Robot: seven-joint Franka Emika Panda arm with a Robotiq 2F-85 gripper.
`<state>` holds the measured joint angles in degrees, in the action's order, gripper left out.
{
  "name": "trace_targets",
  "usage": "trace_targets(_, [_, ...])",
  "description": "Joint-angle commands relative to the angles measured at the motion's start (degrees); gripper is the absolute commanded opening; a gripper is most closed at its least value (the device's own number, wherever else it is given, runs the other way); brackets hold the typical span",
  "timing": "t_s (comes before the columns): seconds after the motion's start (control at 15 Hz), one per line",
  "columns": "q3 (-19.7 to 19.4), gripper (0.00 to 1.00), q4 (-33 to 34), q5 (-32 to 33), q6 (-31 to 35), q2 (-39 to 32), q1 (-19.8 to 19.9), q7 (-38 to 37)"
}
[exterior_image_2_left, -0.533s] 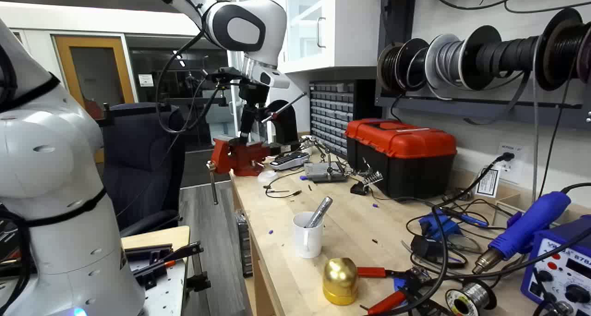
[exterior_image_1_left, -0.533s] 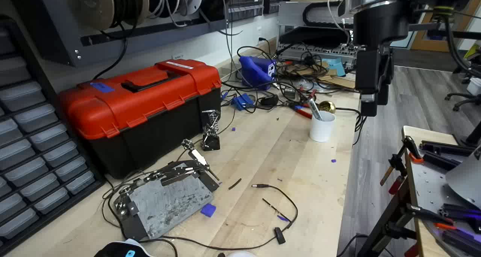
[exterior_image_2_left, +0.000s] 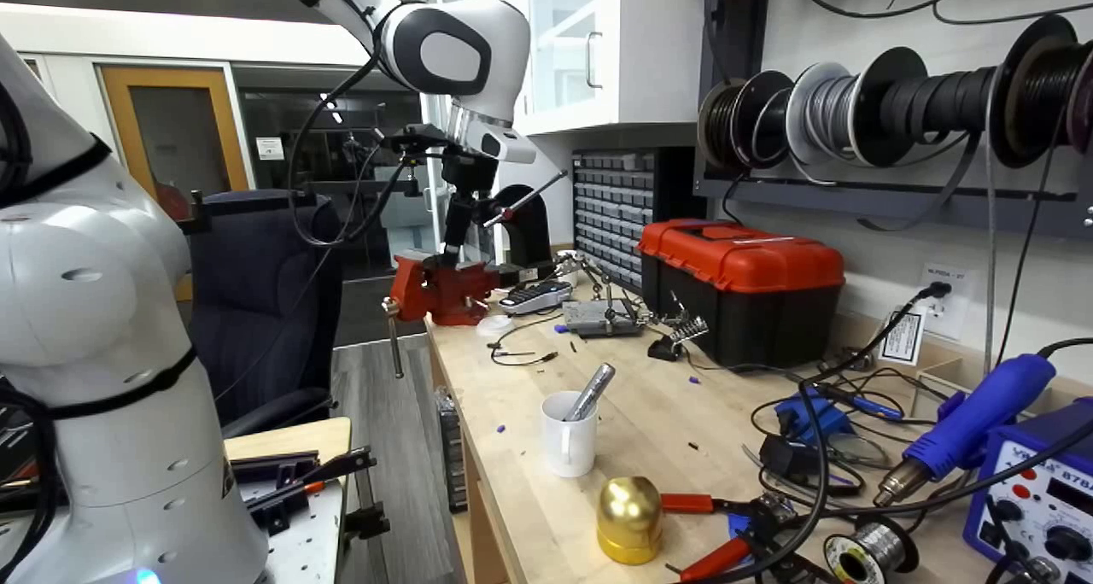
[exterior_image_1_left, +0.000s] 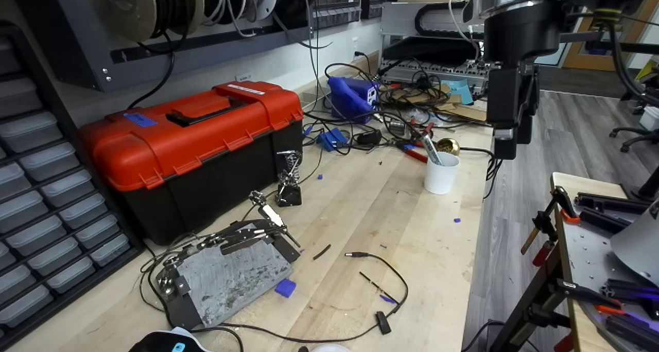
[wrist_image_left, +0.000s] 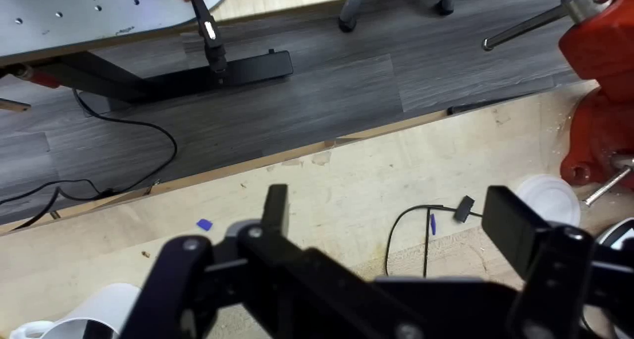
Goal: Remove the marker from the mug.
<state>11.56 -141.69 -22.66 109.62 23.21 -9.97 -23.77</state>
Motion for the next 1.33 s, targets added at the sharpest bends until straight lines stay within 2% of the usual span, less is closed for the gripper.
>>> trace_targets(0.0, [0.36, 1.00, 0.12, -0.10, -0.24, 0.04, 0.44, 0.11])
trace_targets(0.27, [0.26, 1.00, 0.31, 0.61, 0.59, -0.05, 0.93, 0.15])
trace_targets(0.73, [-2.66, 1.00, 1.16, 2.85, 3.07, 0.07, 5.79, -0.55])
trace_targets(1.27, [-4.39, 1.00, 3.99, 12.12, 4.29, -1.79, 12.63, -5.63])
